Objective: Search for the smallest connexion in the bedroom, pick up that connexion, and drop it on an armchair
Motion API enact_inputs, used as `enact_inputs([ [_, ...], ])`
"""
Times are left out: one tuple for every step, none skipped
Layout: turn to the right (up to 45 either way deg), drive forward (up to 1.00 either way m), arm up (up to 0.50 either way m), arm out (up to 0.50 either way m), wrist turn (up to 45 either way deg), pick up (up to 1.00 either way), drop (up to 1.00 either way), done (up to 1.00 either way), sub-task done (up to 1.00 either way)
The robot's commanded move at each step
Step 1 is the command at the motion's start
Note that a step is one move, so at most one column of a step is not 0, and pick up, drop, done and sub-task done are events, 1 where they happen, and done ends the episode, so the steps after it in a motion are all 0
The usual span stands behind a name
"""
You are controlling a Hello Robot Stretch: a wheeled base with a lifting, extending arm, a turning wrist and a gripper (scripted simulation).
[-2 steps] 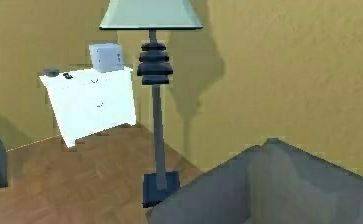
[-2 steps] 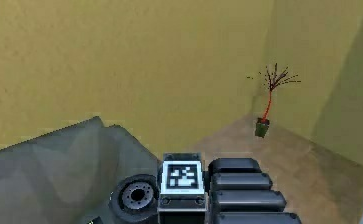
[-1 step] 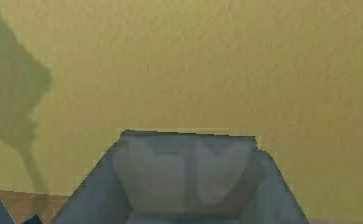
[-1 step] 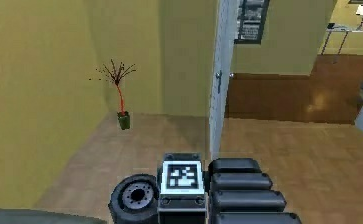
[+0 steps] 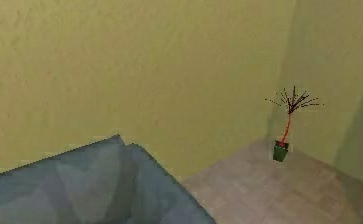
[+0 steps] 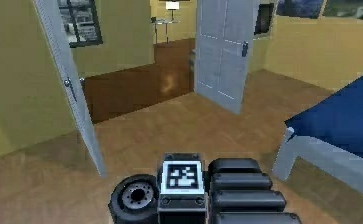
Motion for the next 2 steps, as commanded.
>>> enact_inputs([
  [-45.0, 0.00, 0.00, 0.00, 0.0, 0.00, 0.00, 0.00, 0.00],
  [-45.0, 0.00, 0.00, 0.00, 0.0, 0.00, 0.00, 0.00, 0.00],
])
